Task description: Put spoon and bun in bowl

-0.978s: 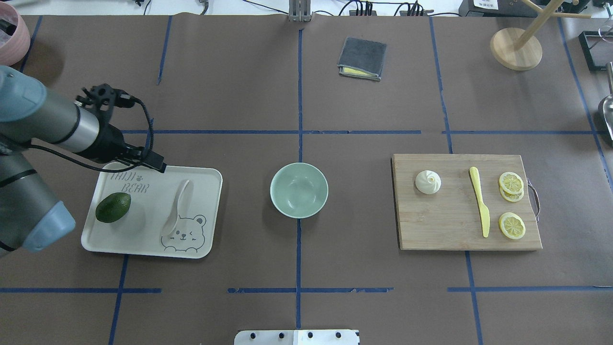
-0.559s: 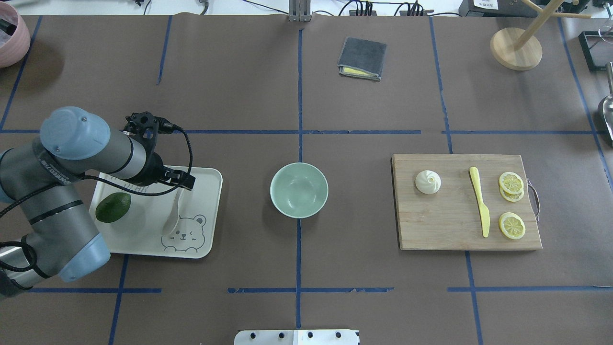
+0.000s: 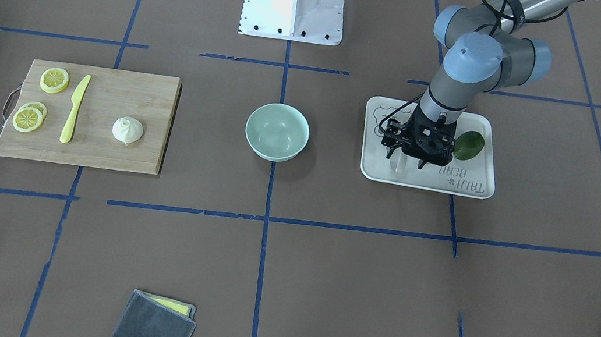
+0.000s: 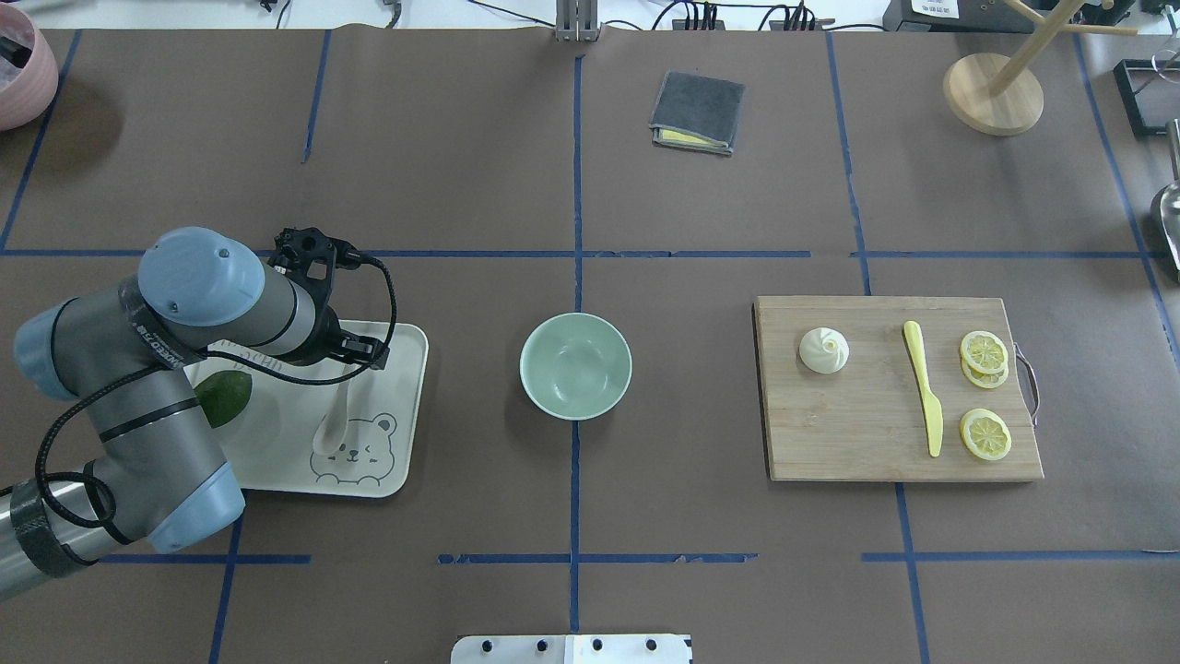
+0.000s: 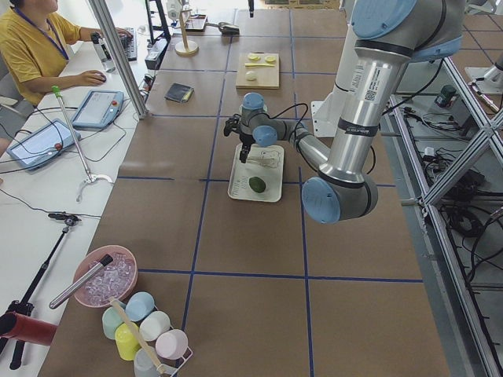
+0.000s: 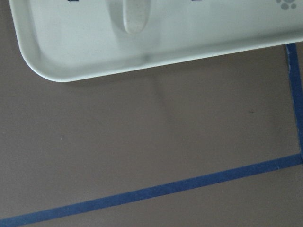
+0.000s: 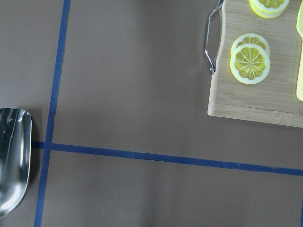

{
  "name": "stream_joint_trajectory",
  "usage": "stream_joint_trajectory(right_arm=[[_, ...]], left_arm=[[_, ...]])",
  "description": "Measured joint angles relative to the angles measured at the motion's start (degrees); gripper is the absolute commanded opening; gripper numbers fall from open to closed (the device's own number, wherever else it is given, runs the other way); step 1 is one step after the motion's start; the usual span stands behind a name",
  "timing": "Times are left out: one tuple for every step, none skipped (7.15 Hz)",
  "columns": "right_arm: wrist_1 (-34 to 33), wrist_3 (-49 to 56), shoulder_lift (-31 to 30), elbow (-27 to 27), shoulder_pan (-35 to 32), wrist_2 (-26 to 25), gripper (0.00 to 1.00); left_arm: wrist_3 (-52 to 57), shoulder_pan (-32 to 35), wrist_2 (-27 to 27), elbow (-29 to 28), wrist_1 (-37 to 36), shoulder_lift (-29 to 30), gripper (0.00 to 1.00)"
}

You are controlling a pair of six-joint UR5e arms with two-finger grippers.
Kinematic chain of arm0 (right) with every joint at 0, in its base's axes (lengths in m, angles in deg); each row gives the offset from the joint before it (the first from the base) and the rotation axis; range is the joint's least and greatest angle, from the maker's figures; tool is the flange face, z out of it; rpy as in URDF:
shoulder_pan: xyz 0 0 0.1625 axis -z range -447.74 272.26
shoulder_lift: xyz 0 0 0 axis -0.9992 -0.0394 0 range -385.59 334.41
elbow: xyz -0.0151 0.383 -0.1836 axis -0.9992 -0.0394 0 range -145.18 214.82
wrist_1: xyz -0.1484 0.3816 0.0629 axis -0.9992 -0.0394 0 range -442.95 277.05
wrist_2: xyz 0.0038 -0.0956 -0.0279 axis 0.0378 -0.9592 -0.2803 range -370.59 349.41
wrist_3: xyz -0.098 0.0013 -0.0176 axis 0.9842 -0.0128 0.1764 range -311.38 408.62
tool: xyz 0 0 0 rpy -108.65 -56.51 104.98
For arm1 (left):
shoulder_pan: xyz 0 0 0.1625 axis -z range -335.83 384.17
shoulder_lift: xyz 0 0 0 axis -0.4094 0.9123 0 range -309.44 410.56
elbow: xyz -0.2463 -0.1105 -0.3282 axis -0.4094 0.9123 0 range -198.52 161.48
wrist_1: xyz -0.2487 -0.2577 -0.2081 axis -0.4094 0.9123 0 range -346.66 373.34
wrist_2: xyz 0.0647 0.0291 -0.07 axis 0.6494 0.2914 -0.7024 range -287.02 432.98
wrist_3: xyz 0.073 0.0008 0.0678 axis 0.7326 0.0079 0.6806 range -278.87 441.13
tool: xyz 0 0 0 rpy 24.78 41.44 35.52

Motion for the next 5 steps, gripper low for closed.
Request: stream_joint_trajectory(right_arm=[[0.0, 0.0, 0.0, 0.0, 0.1, 0.0, 1.00], [0.0, 0.0, 0.0, 0.0, 0.1, 0.0, 1.00], [0.0, -0.1, 0.1, 0.0, 0.2, 0.1, 1.00], [0.0, -0.2, 0.1, 0.0, 0.3, 0.1, 1.00], [0.1, -0.1, 0.2, 0.1, 0.4, 0.1, 1.00]], left_arm=[[0.0, -0.3, 0.0, -0.4, 0.0, 0.1, 0.27], [0.0, -0.5, 0.0, -0.6, 0.0, 0.1, 0.00], [0.1, -0.5, 0.0, -0.7, -0.1, 0.1, 0.00], [0.2, -0.5, -0.1, -0.7, -0.1, 0.1, 0.00], [0.1, -0.5, -0.2, -0.4, -0.3, 0.1, 0.00]])
